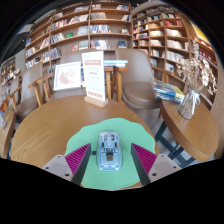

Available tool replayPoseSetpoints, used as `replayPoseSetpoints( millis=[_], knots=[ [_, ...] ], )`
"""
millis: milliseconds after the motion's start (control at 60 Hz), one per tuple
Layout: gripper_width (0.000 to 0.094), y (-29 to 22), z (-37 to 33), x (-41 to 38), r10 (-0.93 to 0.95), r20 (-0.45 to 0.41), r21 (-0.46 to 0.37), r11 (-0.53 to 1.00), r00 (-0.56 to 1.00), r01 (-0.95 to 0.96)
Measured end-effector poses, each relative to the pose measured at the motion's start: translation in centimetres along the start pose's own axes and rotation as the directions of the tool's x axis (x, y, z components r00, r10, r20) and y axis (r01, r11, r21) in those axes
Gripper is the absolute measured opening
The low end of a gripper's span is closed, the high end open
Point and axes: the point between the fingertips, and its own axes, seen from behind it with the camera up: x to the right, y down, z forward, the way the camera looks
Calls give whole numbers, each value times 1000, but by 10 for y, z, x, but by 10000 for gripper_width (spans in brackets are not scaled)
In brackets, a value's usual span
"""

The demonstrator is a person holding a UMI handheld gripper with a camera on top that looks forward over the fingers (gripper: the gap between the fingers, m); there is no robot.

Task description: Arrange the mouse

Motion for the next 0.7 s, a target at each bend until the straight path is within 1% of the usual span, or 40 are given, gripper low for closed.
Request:
replayPoseSetpoints(
  millis=[17, 33, 67, 117, 183, 250, 350, 417, 500, 633, 700],
  knots=[
    [850, -2, -3, 1, 1, -1, 7, 1000, 1000, -1],
    [862, -4, -7, 1, -1, 2, 15, 1000, 1000, 1],
    [843, -8, -18, 3, -3, -7, 25, 1000, 1000, 3],
    [848, -13, -38, 8, -9, -26, 37, 999, 1000, 9],
    [852, -23, -75, 11, -14, -42, 73, 997, 999, 17],
    [854, -25, -117, 9, -7, -31, 101, 995, 999, 10],
    [858, -22, -181, -6, -18, 9, 145, 989, 1000, 17],
    [857, -8, -218, -11, -34, 7, 166, 986, 999, 32],
    [856, 21, -256, -14, -44, -6, 164, 985, 999, 44],
    [852, 68, -292, -30, -96, 6, 167, 982, 995, 94],
    [850, 81, -304, -31, -106, 8, 159, 982, 994, 103]
  ],
)
